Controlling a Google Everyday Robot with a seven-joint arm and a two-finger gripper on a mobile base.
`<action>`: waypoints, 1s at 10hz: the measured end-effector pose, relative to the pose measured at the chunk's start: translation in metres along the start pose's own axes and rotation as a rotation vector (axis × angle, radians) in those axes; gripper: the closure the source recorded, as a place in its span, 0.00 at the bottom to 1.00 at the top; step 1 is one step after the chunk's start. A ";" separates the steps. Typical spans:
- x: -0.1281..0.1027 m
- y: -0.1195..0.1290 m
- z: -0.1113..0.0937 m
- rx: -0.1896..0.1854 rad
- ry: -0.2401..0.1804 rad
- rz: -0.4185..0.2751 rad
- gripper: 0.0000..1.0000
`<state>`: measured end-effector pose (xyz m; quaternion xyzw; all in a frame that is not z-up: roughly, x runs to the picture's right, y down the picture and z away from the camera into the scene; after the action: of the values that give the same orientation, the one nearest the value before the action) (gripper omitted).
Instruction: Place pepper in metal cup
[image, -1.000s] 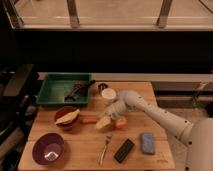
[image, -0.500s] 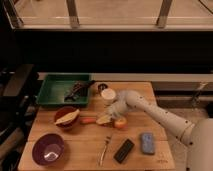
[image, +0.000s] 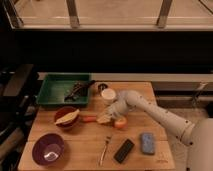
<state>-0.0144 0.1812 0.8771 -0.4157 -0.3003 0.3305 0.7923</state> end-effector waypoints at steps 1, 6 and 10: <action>0.000 0.000 0.000 -0.001 0.000 -0.001 1.00; 0.000 0.002 0.002 -0.004 0.002 -0.002 1.00; 0.000 0.002 0.002 -0.005 0.003 -0.003 1.00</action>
<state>-0.0168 0.1829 0.8763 -0.4177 -0.3007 0.3282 0.7921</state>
